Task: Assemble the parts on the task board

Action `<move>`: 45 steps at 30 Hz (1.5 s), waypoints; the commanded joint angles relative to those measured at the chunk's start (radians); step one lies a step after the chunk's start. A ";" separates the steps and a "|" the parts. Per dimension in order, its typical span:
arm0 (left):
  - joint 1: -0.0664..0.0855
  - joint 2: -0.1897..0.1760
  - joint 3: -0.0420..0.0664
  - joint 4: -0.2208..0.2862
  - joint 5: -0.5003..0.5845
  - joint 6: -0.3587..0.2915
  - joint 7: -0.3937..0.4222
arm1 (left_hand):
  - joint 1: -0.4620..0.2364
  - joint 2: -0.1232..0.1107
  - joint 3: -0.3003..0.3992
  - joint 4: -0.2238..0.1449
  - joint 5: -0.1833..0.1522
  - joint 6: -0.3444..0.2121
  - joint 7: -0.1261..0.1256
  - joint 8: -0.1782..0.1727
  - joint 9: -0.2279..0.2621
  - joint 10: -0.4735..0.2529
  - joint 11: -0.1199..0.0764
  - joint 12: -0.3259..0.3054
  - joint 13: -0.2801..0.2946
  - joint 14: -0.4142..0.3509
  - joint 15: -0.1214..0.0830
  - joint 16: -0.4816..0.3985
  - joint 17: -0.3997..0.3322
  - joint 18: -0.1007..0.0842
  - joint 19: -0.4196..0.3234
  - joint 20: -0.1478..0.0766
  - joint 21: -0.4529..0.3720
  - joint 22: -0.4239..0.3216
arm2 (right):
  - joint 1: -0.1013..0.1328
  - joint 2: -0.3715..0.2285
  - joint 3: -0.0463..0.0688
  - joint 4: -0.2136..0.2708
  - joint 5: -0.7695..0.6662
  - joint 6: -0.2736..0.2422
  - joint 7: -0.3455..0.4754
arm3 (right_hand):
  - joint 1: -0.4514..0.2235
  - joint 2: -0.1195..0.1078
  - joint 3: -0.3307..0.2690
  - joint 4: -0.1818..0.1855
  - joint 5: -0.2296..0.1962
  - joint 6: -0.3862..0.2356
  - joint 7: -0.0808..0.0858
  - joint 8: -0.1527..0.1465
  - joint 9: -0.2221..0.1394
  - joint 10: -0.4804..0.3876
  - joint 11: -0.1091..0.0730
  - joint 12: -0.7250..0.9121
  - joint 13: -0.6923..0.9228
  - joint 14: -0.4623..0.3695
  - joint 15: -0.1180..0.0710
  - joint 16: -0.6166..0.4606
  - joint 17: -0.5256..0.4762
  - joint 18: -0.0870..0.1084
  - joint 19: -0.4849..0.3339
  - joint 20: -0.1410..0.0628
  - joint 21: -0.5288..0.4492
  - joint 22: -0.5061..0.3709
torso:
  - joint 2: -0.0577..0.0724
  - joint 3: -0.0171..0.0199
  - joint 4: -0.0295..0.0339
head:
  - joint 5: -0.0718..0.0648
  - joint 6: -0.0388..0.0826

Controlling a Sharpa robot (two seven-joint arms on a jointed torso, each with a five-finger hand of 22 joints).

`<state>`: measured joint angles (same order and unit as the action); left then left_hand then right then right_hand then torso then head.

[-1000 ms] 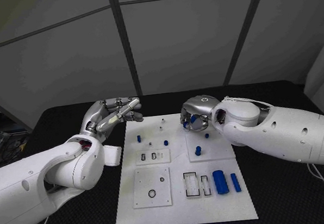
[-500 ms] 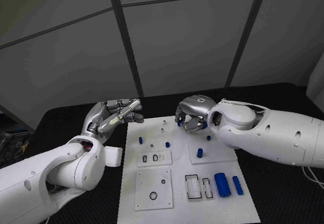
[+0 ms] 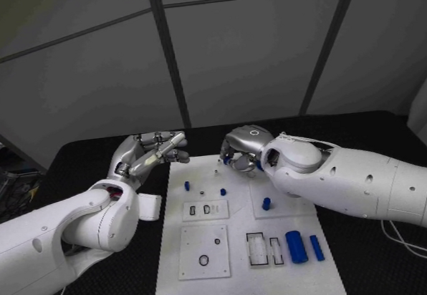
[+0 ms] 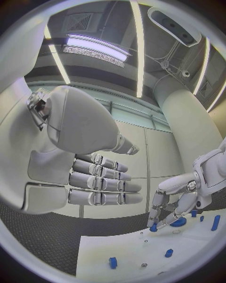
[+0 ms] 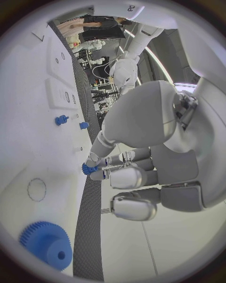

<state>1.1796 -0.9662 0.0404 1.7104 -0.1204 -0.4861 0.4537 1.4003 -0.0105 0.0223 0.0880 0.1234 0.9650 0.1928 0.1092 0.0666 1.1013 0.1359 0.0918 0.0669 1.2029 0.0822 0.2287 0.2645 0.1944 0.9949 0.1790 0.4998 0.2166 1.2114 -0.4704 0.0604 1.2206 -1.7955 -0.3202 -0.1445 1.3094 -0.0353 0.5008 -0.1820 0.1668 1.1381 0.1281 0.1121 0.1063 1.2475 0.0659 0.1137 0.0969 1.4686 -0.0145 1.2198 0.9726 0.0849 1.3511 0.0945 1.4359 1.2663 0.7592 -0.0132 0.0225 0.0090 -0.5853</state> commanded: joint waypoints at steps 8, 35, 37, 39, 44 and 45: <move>0.005 0.001 0.001 0.000 -0.009 0.015 0.004 | -0.004 0.004 -0.006 0.002 -0.001 0.000 0.010 -0.007 -0.001 -0.002 0.007 -0.006 0.000 -0.006 -0.001 -0.002 0.001 -0.015 -0.007 0.003 0.001 0.001 | 0.007 0.029 0.001 -0.041 -0.005 -0.037 0.021 | 0.003 -0.005 0.005 0.000 0.004 -0.001 0.006 -0.005 0.001 0.003 -0.002 -0.007 0.000 0.016 -0.002 0.006 0.002 -0.020 0.007 -0.002 0.003 0.002 | 0.009 -0.0031 0.0056 | 0.003 0.006; 0.011 0.009 0.001 -0.001 -0.009 0.022 0.001 | -0.005 0.005 -0.008 0.001 -0.001 0.000 0.010 -0.009 -0.001 -0.003 0.008 -0.009 0.000 -0.009 0.000 -0.007 0.003 -0.015 -0.010 0.004 0.000 0.000 | 0.015 0.070 0.001 -0.093 -0.003 0.018 0.032 | -0.002 -0.008 0.005 0.005 0.004 -0.005 0.009 -0.011 0.002 -0.002 0.001 -0.016 0.000 0.016 0.001 0.011 0.005 -0.020 0.005 0.001 0.004 0.002 | 0.012 -0.0037 0.0049 | 0.016 -0.001; 0.011 0.009 0.001 -0.001 -0.009 0.023 0.000 | -0.005 0.005 -0.008 0.001 -0.001 0.000 0.010 -0.009 -0.001 -0.003 0.008 -0.009 0.000 -0.009 0.000 -0.007 0.003 -0.015 -0.010 0.004 0.000 0.000 | 0.015 0.072 0.001 -0.099 -0.002 0.028 0.030 | -0.002 -0.008 0.005 0.005 0.004 -0.005 0.009 -0.011 0.002 -0.002 0.001 -0.016 0.000 0.016 0.001 0.011 0.005 -0.020 0.005 0.001 0.004 0.002 | 0.012 -0.0040 0.0046 | 0.014 -0.003; 0.012 0.009 0.001 -0.001 -0.009 0.023 0.000 | -0.005 0.005 -0.008 0.002 -0.001 -0.001 0.011 -0.010 -0.001 -0.003 0.008 -0.010 0.000 -0.009 0.001 -0.008 0.004 -0.015 -0.011 0.004 0.000 0.000 | 0.015 0.073 0.001 -0.103 -0.002 0.034 0.029 | -0.003 -0.008 0.005 0.006 0.003 -0.006 0.009 -0.012 0.002 -0.003 0.002 -0.018 0.000 0.015 0.002 0.011 0.004 -0.020 0.005 0.002 0.004 0.003 | 0.012 -0.0045 0.0042 | 0.014 -0.004; 0.012 0.010 0.001 -0.001 -0.009 0.023 0.000 | -0.006 0.005 -0.008 0.002 -0.001 -0.001 0.011 -0.011 -0.001 -0.003 0.009 -0.011 0.000 -0.009 0.001 -0.008 0.004 -0.015 -0.011 0.004 0.000 0.000 | 0.015 0.078 0.001 -0.115 -0.002 0.044 0.028 | -0.004 -0.008 0.005 0.007 0.002 -0.007 0.010 -0.013 0.002 -0.004 0.002 -0.019 0.000 0.015 0.002 0.011 0.003 -0.020 0.005 0.002 0.005 0.003 | 0.014 -0.0042 0.0033 | 0.018 -0.005; 0.013 0.010 0.001 -0.001 -0.009 0.024 -0.001 | -0.006 0.005 -0.008 0.002 -0.001 -0.001 0.011 -0.011 -0.001 -0.003 0.009 -0.011 0.000 -0.009 0.001 -0.008 0.004 -0.015 -0.011 0.004 0.000 0.000 | 0.016 0.079 0.001 -0.117 -0.002 0.046 0.029 | -0.004 -0.008 0.005 0.007 0.002 -0.007 0.010 -0.013 0.002 -0.004 0.002 -0.020 0.000 0.015 0.002 0.011 0.003 -0.020 0.005 0.002 0.005 0.003 | 0.013 -0.0043 0.0037 | 0.019 -0.007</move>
<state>1.1904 -0.9568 0.0405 1.7086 -0.1206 -0.4775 0.4514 1.4003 -0.0105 0.0194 0.0909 0.1234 0.9611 0.1967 0.1047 0.0666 1.0986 0.1386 0.0877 0.0669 1.2029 0.0822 0.2245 0.2677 0.1944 0.9912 0.1827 0.4983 0.2166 1.2275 -0.3915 0.0626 1.1098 -1.7951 -0.3085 -0.1170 1.3091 -0.0356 0.5039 -0.1785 0.1654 1.1314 0.1288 0.1005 0.1076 1.2470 0.0664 0.0983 0.0961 1.4686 -0.0145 1.2256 0.9760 0.0850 1.3510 0.0945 1.4358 1.2685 0.7720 -0.0174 0.0263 0.0263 -0.5902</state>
